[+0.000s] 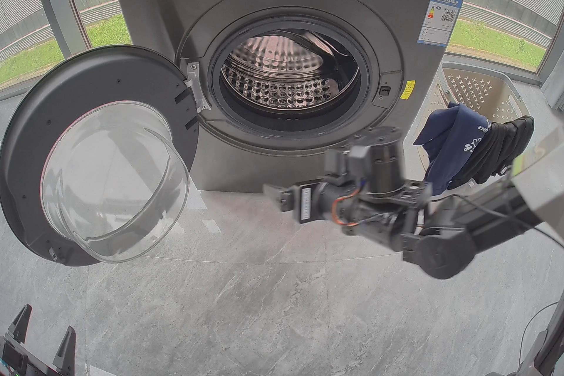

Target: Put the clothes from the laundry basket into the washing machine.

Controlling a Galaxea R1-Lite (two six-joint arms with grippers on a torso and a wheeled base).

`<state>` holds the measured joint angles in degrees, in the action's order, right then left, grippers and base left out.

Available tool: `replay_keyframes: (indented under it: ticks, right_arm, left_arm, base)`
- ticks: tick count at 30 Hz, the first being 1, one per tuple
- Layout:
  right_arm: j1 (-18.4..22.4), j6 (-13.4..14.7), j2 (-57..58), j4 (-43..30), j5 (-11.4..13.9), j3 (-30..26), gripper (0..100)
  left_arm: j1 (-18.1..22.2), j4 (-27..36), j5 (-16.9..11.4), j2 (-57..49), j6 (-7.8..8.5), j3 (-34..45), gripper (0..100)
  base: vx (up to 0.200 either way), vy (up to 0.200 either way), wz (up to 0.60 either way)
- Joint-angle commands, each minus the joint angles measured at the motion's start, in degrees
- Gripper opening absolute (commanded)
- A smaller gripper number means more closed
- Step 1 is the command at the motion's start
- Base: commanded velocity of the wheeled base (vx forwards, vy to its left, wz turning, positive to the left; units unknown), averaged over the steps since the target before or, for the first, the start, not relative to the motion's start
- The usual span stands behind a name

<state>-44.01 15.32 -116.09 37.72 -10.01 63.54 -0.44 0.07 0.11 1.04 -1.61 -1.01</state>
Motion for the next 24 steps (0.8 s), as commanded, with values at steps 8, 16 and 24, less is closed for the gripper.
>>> replay_keyframes:
  ticks: [8,16,24]
  right_arm:
    - [20.28,-7.41,48.50,5.35,0.34,-41.65,100]
    - [32.67,-8.91,70.39,4.73,1.57,-59.58,100]
    - [40.58,-9.87,86.91,-5.99,5.70,-63.54,100]
  left_arm:
    - [0.00,0.01,-0.02,-0.60,0.03,0.84,100]
    - [0.00,0.01,0.07,-0.60,0.03,0.84,100]
    - [0.00,0.01,0.07,-0.60,-0.15,0.84,100]
  base:
    - [0.000,0.000,0.00]
    - [0.000,0.000,0.00]
    - [0.000,0.000,0.00]
